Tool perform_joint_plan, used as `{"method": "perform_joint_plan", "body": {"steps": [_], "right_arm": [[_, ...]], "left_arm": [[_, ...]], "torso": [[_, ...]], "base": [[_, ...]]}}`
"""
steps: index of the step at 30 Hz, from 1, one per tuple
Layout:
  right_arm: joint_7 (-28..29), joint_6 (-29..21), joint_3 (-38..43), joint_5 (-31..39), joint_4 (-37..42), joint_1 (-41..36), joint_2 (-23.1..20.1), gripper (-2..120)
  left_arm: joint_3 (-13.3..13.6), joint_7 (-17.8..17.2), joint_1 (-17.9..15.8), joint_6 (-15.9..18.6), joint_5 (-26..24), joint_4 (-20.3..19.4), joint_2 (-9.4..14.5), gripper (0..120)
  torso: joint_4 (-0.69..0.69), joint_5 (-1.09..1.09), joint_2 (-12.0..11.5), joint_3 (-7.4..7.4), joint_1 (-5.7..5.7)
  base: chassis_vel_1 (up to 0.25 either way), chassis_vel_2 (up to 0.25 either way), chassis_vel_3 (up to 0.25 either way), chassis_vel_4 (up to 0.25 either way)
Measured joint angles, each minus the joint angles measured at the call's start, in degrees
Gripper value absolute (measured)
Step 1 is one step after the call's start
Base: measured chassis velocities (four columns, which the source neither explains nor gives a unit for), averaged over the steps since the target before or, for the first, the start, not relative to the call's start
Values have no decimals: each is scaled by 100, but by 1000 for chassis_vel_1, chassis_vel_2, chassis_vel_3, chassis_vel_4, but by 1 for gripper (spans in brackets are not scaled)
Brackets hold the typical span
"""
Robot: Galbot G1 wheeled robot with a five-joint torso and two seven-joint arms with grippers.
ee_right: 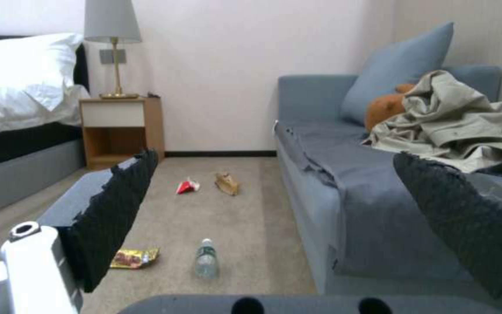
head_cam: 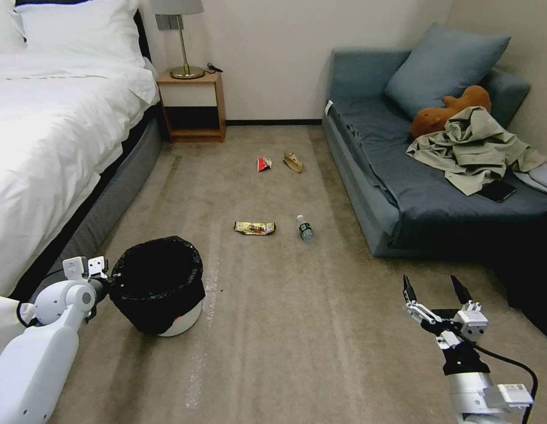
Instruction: Pick up the trash bin, then pick up the garbage on the floor and place it into the trash bin.
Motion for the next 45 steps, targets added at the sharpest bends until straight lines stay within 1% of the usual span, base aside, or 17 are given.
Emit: {"method": "perform_joint_plan", "body": {"steps": [3,6,9,13,16,19,21,25,28,29,32,33,36,38,42,44,45], "right_arm": [[0,4,-22,-13,-15,18,-6,100],[10,4,-71,-37,-22,49,-10,100],[11,4,-79,-44,-24,51,-10,100],[16,4,-70,-50,-25,50,-31,100],[47,-12,-31,-13,5,66,-95,100],[55,-21,-29,-3,23,69,-105,100],[61,-28,-29,2,36,66,-113,100],[61,-29,-47,2,43,59,-124,100],[75,-69,-115,0,67,83,-168,100],[75,-69,-115,0,67,83,-168,100],[114,-116,-160,-12,95,103,-196,100],[114,-116,-160,-12,95,103,-196,100],[119,-120,-154,-20,119,93,-194,100],[123,-120,-136,-27,123,70,-189,100],[122,-107,-84,-35,131,29,-168,100],[122,-105,-82,-39,149,33,-163,100],[122,-105,-82,-39,149,33,-163,100]], "left_arm": [[-64,70,82,-53,-2,-85,-47,5],[-224,247,280,-153,-5,-235,-136,5],[-268,285,326,-184,5,-259,-162,5],[-400,356,420,-257,9,-360,-285,4],[-496,424,568,-303,-10,-586,-435,4],[-532,441,630,-325,-2,-672,-486,4],[-635,480,791,-365,31,-881,-597,4],[-742,516,941,-407,77,-1067,-677,4],[-972,616,1257,-488,199,-1458,-811,4],[-972,616,1257,-488,199,-1458,-811,4],[-1130,653,1457,-537,293,-1783,-945,4],[-1130,653,1457,-537,293,-1783,-945,4],[-1190,658,1514,-554,349,-1955,-1070,4],[-1244,708,1609,-575,411,-2181,-1240,4],[-1245,772,1665,-594,474,-2385,-1361,4],[-1292,783,1787,-594,481,-2667,-1476,4],[-1292,783,1787,-594,481,-2667,-1476,4]], "torso": [[-1,0,0,0,0],[-1,-2,0,0,0],[-1,-1,0,0,0],[-1,-2,0,0,0],[-3,-3,-1,1,0],[-2,-2,-1,1,0],[-2,-1,0,1,0],[-2,-1,0,1,-1],[-1,0,0,1,0],[-1,0,0,1,0],[0,1,0,0,-1],[0,1,0,0,-1],[-1,0,0,1,0],[-1,1,0,0,-1],[-1,0,-1,0,-1],[-3,0,-1,0,-1],[-3,0,-1,0,-1]], "base": [[0,0,0,0],[0,0,0,0],[0,0,0,0],[0,0,0,0],[0,0,0,0],[0,0,0,0],[0,0,0,0],[0,0,0,0],[0,0,0,0],[0,0,0,0],[0,0,0,0],[0,0,0,0],[0,0,0,0],[0,0,0,0],[0,0,0,0],[0,0,0,0],[0,0,0,0]]}}
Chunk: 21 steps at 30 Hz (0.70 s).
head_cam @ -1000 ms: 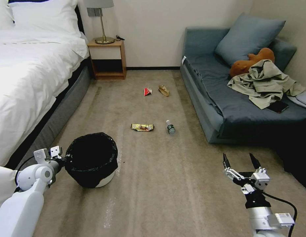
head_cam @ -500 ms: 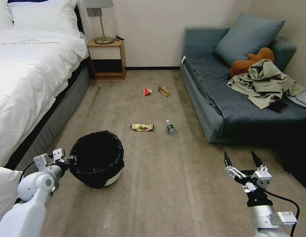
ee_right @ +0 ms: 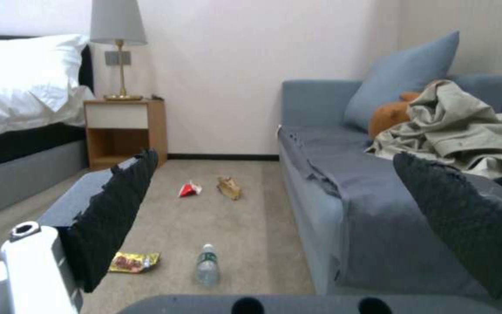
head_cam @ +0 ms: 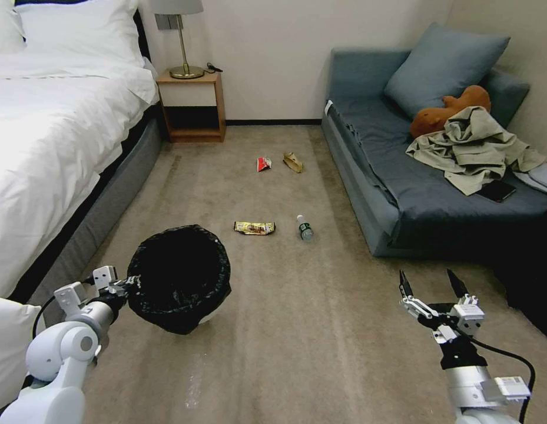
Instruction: Pick up the trash bin, then pick up the garbage on the floor and place it into the trash bin.
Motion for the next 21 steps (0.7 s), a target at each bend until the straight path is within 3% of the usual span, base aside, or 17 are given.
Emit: {"method": "perform_joint_plan", "body": {"steps": [2,5,10,15,21], "right_arm": [[0,-5,-29,-5,2,17,-11,100],[0,-5,-36,-6,-2,24,-12,100],[-7,-3,-98,-45,-87,65,-12,100],[-2,-3,-117,-138,-93,69,7,100],[-9,-18,-68,-158,-75,41,9,100]], "left_arm": [[-104,-30,192,5,-2,-271,-63,4],[-148,-38,271,10,-11,-368,-89,4],[-353,-109,739,54,-32,-988,-357,4],[-404,-157,876,62,0,-1167,-471,4],[-416,-94,903,23,72,-1112,-493,4]], "torso": [[2,1,0,0,0],[2,0,0,0,0],[2,0,0,0,0],[2,0,0,0,0],[2,-1,0,0,0]], "base": [[0,0,0,0],[0,0,0,0],[0,0,0,0],[0,0,0,0],[0,0,0,0]]}}
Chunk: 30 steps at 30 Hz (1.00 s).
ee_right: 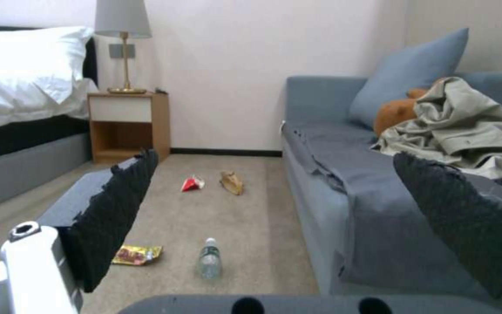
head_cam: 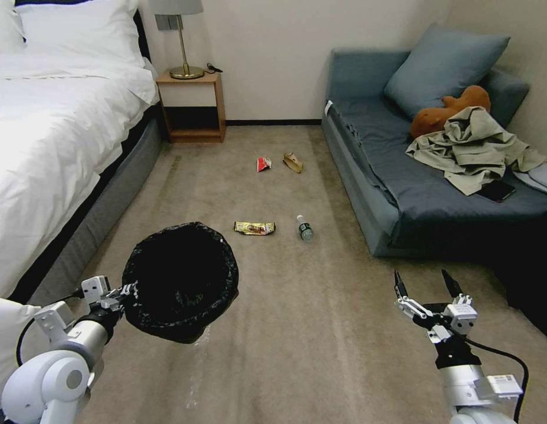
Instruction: Pick up the trash bin, then pick up the garbage on the floor and place it into the trash bin.
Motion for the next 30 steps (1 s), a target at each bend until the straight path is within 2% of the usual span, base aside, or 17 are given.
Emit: {"method": "perform_joint_plan", "body": {"steps": [17,30], "right_arm": [[-433,-171,7,-44,100,-38,-16,100],[-569,-167,-24,-69,116,-58,2,100]], "left_arm": [[-140,0,-114,-16,-3,153,84,4],[-104,0,-174,-36,-8,252,110,4]], "torso": [[0,0,0,0,0],[0,0,0,0,1]], "base": [[0,0,0,0],[0,0,0,0]]}}
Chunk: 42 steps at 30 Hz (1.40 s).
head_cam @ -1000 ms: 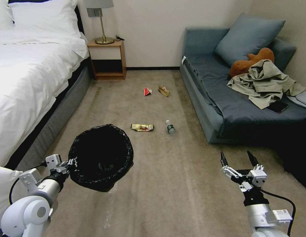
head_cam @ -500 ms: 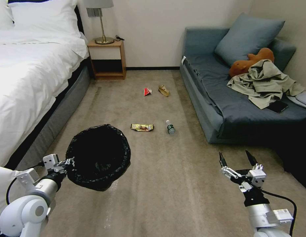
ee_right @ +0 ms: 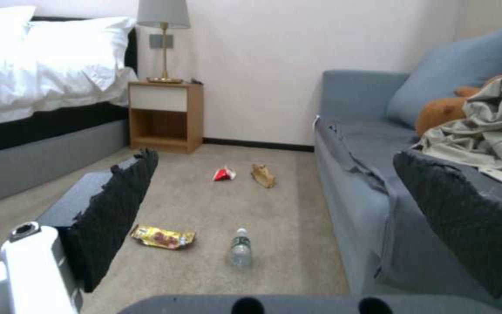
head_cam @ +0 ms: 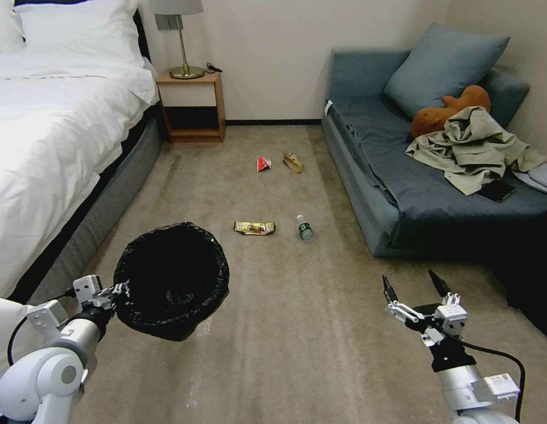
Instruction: Pick up the trash bin, then pick up the garbage on the floor and place it into the trash bin.
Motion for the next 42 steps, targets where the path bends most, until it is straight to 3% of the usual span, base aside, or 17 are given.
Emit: {"method": "perform_joint_plan", "body": {"steps": [42], "right_arm": [[17,68,-54,-48,-30,-30,50,100]], "left_arm": [[20,3,-76,-59,-55,80,40,4]], "torso": [[0,0,0,0,0]], "base": [[-15,17,14,-15]]}}
